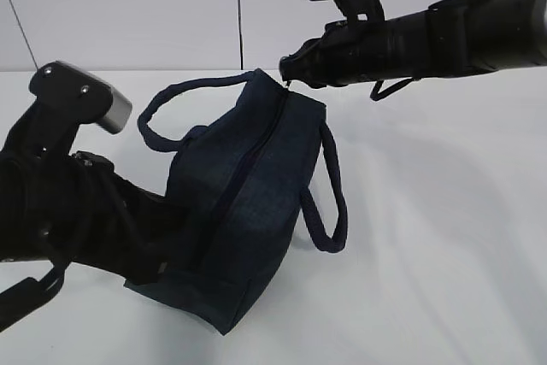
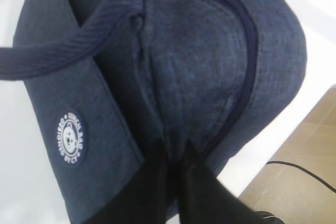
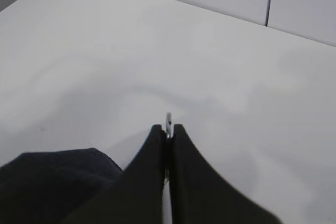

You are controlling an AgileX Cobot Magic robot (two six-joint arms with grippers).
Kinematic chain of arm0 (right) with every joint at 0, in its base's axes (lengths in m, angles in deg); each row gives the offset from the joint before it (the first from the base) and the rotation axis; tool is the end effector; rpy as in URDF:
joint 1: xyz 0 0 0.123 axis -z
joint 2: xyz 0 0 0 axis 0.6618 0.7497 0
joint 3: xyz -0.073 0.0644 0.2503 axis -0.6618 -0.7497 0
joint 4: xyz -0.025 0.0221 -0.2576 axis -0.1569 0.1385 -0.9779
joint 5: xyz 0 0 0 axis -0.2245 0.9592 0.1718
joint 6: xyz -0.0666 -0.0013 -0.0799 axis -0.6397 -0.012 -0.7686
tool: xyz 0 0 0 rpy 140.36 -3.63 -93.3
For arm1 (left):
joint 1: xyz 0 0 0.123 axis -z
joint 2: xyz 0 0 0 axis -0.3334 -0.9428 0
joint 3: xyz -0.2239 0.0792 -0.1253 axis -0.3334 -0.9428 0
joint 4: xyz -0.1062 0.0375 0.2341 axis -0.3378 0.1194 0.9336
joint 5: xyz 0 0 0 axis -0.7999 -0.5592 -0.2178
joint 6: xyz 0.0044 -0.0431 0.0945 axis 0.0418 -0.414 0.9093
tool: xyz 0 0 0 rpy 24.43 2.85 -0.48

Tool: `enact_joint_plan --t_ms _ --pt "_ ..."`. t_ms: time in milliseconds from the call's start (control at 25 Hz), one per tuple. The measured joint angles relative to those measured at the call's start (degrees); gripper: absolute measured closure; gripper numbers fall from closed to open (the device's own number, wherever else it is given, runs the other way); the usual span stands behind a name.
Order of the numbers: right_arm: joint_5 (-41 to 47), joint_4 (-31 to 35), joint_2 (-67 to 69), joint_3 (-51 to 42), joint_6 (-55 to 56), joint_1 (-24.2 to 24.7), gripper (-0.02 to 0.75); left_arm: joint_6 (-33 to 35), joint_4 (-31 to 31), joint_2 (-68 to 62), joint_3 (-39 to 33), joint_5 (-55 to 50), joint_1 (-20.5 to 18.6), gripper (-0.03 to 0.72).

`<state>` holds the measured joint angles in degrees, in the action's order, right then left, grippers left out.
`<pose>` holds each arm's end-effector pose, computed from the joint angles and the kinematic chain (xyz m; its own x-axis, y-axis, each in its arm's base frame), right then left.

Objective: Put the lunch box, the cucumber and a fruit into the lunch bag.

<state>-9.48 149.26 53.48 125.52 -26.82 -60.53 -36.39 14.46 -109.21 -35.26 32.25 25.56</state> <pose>0.4243 0.1886 0.1932 -0.4364 -0.1712 -0.8833 -0.6264 0.7625 0.1616 0.1865 -0.1928 0.1980 -0.5383 0.3497 -0.7667 0.6632 0.7372 -0.1294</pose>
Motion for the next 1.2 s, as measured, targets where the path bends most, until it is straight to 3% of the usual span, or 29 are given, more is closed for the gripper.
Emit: enact_joint_plan --t_ms 120,240,360,600,840,1040,1200 --pt "0.79 0.00 -0.09 0.11 0.00 0.00 0.731 0.00 -0.09 0.00 0.00 0.13 0.00 0.612" --pt "2.07 0.00 -0.09 0.11 0.11 0.00 0.731 0.00 -0.13 0.00 0.00 0.37 0.00 0.421" --pt "3.04 0.00 -0.09 0.11 0.22 0.00 0.731 0.00 -0.36 0.13 0.14 -0.07 0.00 0.314" --pt "3.51 0.00 -0.09 0.19 0.42 0.00 0.731 0.00 0.46 3.48 4.13 -7.79 -0.84 0.313" --pt "4.30 0.00 -0.09 0.19 0.42 0.00 0.731 0.00 3.46 7.08 12.51 -20.57 -7.32 0.316" --pt "4.33 0.00 -0.09 0.19 0.92 0.00 0.731 0.00 7.15 4.27 26.53 -33.19 -11.86 0.316" --pt "4.42 0.00 -0.09 0.19 1.33 0.00 0.731 0.00 8.18 -4.04 39.27 -43.79 -12.52 0.316"
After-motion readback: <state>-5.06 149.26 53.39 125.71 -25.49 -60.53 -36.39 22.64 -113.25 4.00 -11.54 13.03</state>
